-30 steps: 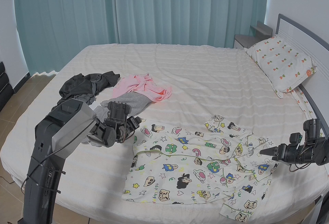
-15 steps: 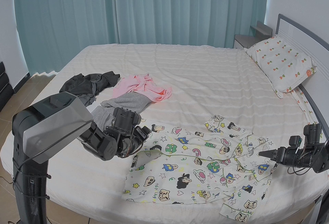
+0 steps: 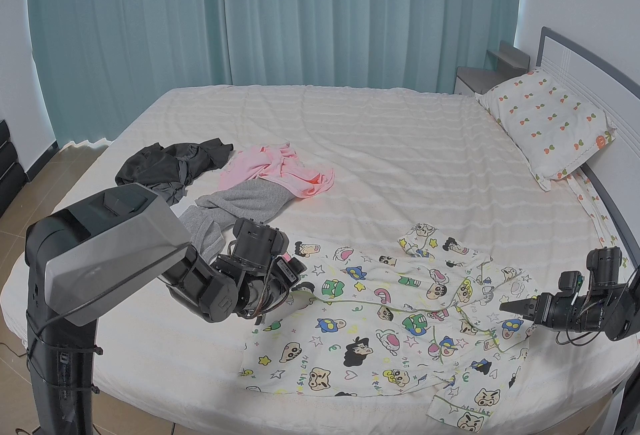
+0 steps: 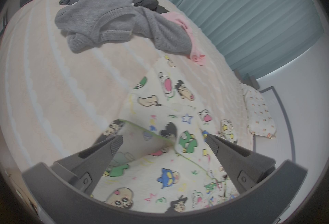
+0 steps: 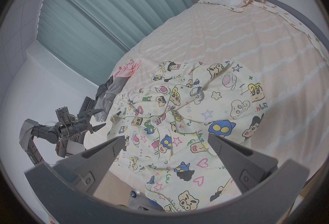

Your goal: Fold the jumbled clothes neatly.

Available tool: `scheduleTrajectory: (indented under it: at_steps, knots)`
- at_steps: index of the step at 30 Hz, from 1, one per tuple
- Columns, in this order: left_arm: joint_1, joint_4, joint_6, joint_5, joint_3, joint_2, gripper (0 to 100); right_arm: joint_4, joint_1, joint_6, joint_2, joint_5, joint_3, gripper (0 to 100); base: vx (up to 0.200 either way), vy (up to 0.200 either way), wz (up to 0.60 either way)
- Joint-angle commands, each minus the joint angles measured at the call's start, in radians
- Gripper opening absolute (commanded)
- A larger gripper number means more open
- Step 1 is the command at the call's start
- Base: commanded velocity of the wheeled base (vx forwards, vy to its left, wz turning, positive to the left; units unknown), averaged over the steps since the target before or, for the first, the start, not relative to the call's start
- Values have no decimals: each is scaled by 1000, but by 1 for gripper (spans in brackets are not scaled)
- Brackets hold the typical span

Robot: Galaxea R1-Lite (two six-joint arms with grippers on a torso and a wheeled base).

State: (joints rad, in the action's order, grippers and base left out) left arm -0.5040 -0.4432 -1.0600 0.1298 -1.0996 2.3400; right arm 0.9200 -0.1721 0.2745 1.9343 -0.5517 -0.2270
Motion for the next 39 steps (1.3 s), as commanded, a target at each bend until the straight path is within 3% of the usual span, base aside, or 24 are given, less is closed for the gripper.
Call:
scheduleTrajectory:
  at_steps: [1,7,13,18,27,28,39]
  knots:
    - [-11,9,2,8,-9,22,100,0,0,0,0,-1,0,100,0,0,0]
    - [-16,9,32,24,-13,36,100,0,2,0,2,-2,-5,100,0,0,0]
    - [-44,0,130,108,-29,91,100,5,2,0,5,-2,-8,100,0,0,0]
    - [-50,3,140,113,-68,119,100,7,0,0,5,-1,-8,100,0,0,0]
    - [-37,6,141,195,-172,190,100,26,0,0,5,-1,-3,100,0,0,0]
    - [-37,6,141,197,-174,191,0,26,0,0,6,-1,-3,100,0,0,0]
    - [-36,12,144,260,-143,167,0,26,0,0,5,-1,2,100,0,0,0]
